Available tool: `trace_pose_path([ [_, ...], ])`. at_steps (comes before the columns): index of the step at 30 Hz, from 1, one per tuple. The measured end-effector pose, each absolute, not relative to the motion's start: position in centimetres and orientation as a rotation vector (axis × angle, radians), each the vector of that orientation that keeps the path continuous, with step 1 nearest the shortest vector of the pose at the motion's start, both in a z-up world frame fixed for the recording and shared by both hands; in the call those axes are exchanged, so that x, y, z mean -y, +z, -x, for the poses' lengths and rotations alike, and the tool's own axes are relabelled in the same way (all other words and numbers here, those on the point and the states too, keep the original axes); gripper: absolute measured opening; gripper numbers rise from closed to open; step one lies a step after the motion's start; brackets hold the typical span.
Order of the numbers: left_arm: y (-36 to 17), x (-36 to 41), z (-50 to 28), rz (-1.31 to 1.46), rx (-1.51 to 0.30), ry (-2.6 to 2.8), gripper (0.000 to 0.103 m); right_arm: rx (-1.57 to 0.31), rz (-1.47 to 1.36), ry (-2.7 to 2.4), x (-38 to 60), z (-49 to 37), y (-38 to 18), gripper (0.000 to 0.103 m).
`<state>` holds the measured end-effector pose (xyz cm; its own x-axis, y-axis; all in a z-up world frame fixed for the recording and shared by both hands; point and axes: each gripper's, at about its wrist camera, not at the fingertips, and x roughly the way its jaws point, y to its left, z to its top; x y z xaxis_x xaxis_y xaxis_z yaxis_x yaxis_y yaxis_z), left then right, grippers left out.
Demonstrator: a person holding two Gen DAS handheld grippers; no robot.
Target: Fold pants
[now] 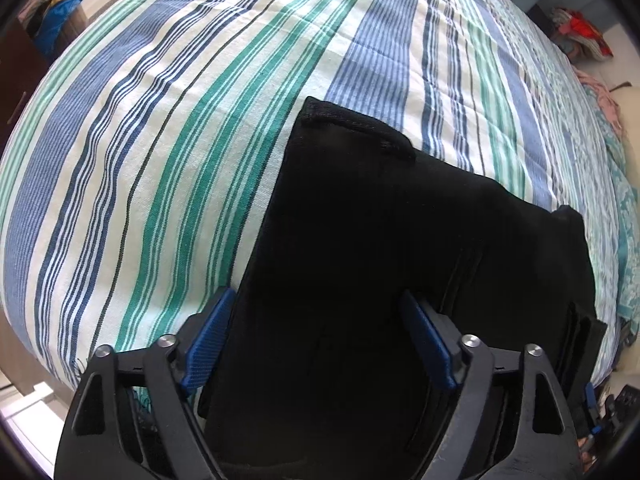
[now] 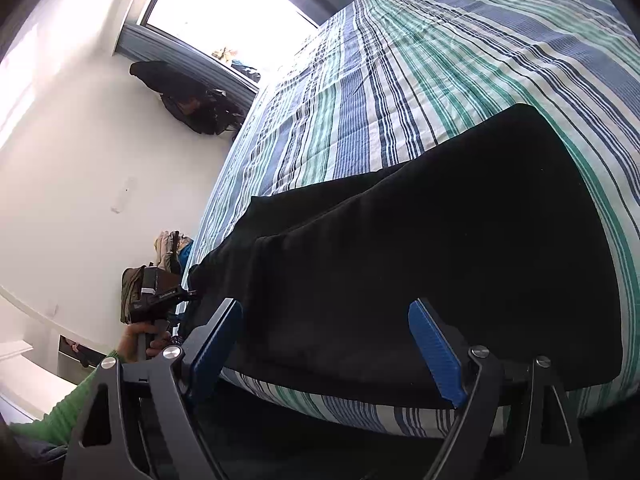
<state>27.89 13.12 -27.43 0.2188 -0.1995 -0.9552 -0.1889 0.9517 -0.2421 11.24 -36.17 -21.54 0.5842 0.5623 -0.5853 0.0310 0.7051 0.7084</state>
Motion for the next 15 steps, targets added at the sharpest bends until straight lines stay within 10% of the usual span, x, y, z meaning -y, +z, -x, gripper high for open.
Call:
trace_pose_path([
  [7, -24.3, -11.6, -26.8, 0.278, -1.315, 0.068, 0.02, -0.887, -0.761, 0.35, 36.8, -11.1, -21.4, 0.085],
  [15, -12.8, -6.5, -23.5, 0.503, -1.167, -0.209, 0.013, -0.816, -0.8, 0.342, 38.3, -10.2, -20.5, 0.085],
])
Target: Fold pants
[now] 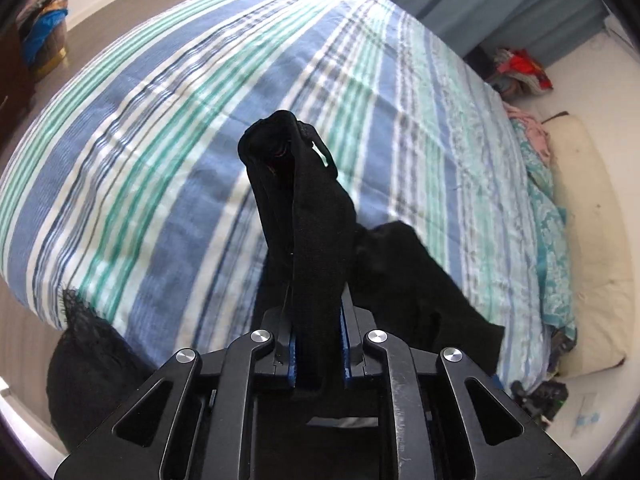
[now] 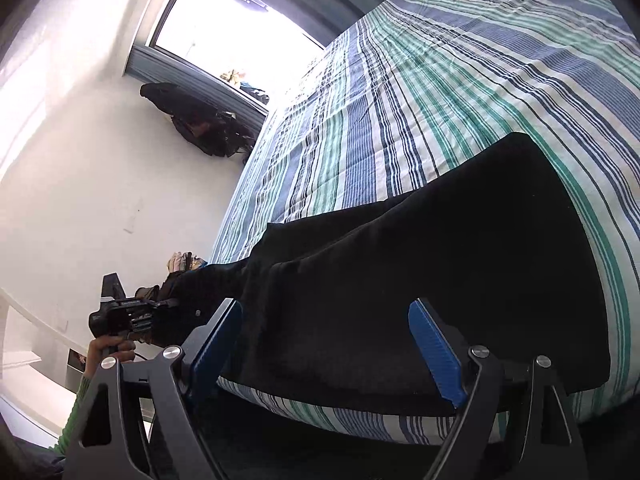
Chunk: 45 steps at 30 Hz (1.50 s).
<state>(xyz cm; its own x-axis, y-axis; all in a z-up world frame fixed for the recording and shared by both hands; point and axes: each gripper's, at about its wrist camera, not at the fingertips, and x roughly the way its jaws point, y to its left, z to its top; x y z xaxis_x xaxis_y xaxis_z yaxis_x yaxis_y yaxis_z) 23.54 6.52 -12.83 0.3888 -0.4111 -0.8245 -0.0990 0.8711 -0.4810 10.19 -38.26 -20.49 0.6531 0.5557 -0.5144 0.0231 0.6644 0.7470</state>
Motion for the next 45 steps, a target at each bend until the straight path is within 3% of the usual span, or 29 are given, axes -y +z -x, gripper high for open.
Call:
trace_pose_path([
  [4, -9.7, 2.7, -22.8, 0.417, -1.129, -0.384, 0.013, -0.796, -0.871, 0.313, 39.6, -10.3, -20.8, 0.085],
  [7, -12.9, 10.7, -23.3, 0.366, -1.186, -0.478, 0.013, -0.775, -0.928, 0.294, 40.6, -10.0, -21.0, 0.085],
  [10, -18.8, 18.2, -23.5, 0.307, -1.289, -0.612, 0.03, -0.756, -0.97, 0.276, 41.5, -9.5, -21.2, 0.085],
  [12, -21.1, 21.0, -22.8, 0.249, -1.357, -0.608, 0.029, -0.745, -0.972, 0.253, 41.9, -9.1, -20.9, 0.085],
  [15, -18.5, 20.2, -20.8, 0.325, -1.277, -0.72, 0.034, -0.698, -0.975, 0.223, 43.0, -8.0, -20.3, 0.085],
  [19, -12.7, 13.7, -19.9, 0.251, -1.011, -0.572, 0.076, -0.679, -1.015, 0.263, 43.7, -7.1, -20.4, 0.085],
  [20, -12.0, 11.6, -20.1, 0.258, -0.957, -0.515, 0.079, -0.689, -1.009, 0.301, 43.2, -7.4, -20.3, 0.085],
  [24, -13.4, 3.8, -20.8, 0.312, -0.87, -0.239, 0.079, -0.77, -1.006, 0.576, 38.6, -10.0, -20.3, 0.085],
  [29, -18.7, -1.9, -19.5, 0.43, -0.901, -0.054, 0.078, -0.925, -1.014, 0.695, 34.0, -12.2, -21.9, 0.084],
  [33, -20.0, -3.1, -19.0, 0.412, -0.911, -0.014, 0.078, -1.047, -1.112, 0.746, 32.8, -14.1, -24.7, 0.078],
  [37, -20.3, -3.8, -19.2, 0.453, -0.905, -0.019, 0.078, -1.123, -1.015, 0.655, 32.3, -15.1, -25.4, 0.067],
  [43, -21.3, -3.3, -19.7, 0.445, -0.94, -0.039, 0.078, -1.261, -0.844, 0.688, 29.9, -16.8, -25.0, 0.066],
  [45, -21.3, -3.4, -19.7, 0.449, -0.938, -0.033, 0.078, -1.259, -0.93, 0.755, 30.1, -17.1, -24.7, 0.067],
])
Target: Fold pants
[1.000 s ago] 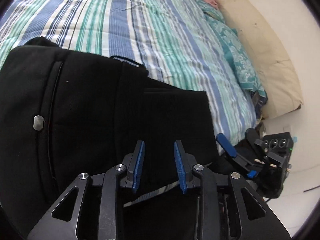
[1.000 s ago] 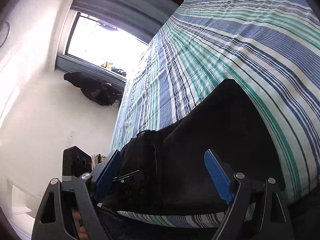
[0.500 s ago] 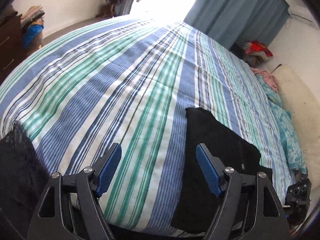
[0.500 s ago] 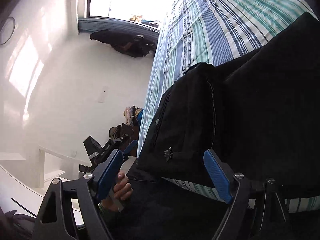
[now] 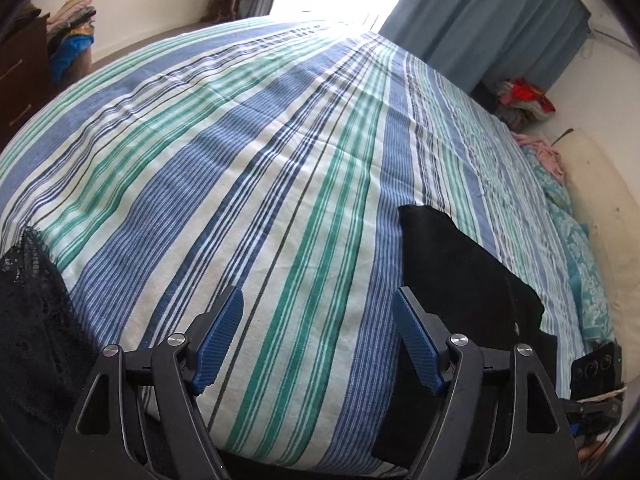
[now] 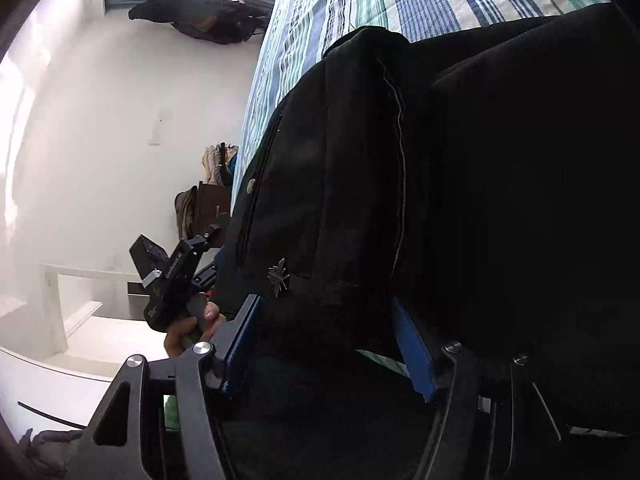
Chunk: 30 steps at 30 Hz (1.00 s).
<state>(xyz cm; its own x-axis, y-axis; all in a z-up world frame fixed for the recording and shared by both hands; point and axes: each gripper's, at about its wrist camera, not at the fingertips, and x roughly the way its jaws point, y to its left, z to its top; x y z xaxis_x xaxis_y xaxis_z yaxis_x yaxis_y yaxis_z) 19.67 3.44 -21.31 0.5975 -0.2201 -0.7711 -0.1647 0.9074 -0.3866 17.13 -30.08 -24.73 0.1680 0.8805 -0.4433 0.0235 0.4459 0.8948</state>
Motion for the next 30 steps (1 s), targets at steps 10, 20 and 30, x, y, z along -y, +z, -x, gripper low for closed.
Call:
trace_pose_path([
  [10, -22.1, -4.5, -19.8, 0.48, -0.956, 0.0, 0.078, -1.253, -1.005, 0.692, 27.1, -20.7, -26.4, 0.029],
  [20, -21.8, -4.4, -19.6, 0.483, -0.95, -0.012, 0.078, -1.01, -0.714, 0.636, 32.4, -19.8, -11.8, 0.017],
  [30, -21.3, -2.0, -19.6, 0.388, -0.951, -0.056, 0.078, -1.107, -0.72, 0.314, 45.1, -15.0, -17.9, 0.017],
])
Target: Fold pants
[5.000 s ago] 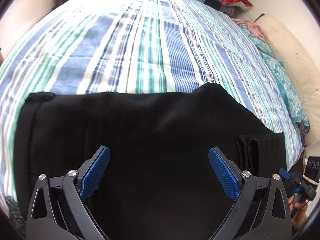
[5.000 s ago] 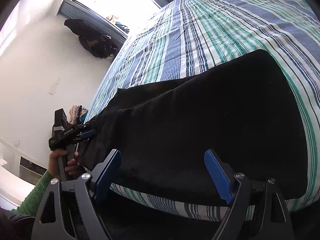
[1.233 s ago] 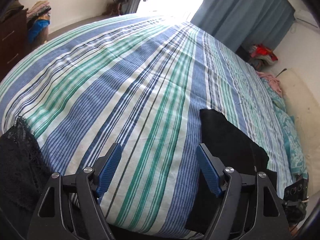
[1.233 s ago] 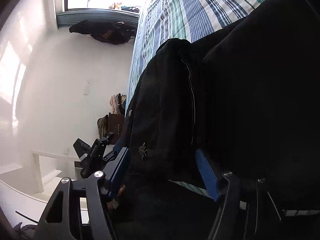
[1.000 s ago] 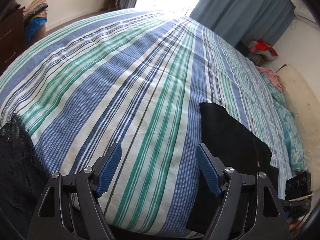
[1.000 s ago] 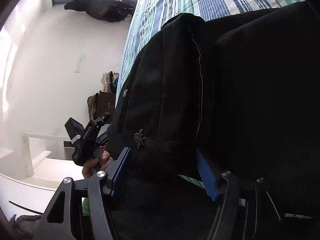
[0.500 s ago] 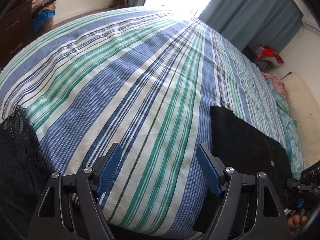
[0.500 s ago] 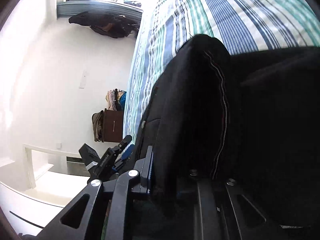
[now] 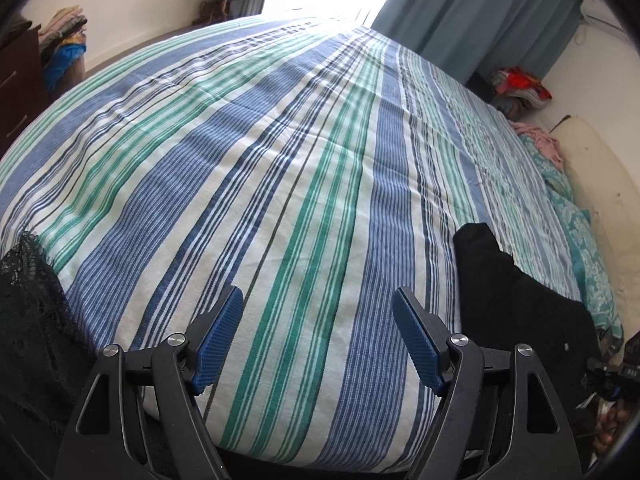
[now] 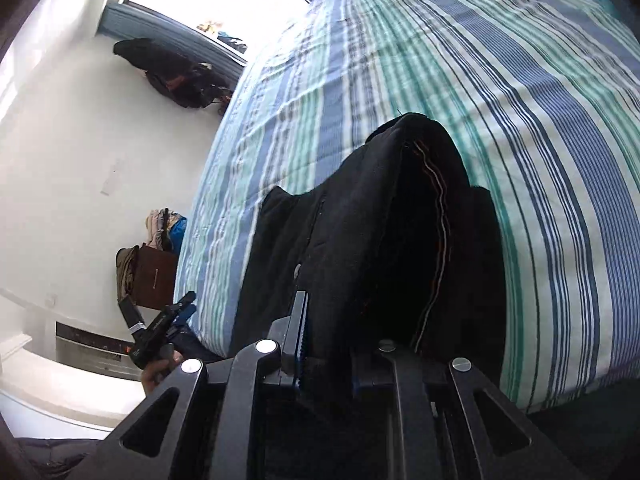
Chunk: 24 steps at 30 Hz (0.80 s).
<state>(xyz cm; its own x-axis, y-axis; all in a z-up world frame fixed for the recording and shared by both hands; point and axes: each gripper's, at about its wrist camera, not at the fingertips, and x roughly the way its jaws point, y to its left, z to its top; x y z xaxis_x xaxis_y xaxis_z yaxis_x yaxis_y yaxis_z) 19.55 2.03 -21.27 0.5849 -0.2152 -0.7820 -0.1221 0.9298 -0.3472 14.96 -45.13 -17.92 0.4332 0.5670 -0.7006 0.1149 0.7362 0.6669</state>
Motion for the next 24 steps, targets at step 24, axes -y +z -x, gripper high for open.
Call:
trace_pose_path([
  [24, -21.9, 19.6, -14.0, -0.332, -0.885, -0.517, 0.084, -0.972, -0.336, 0.113, 42.1, -18.8, -18.3, 0.033],
])
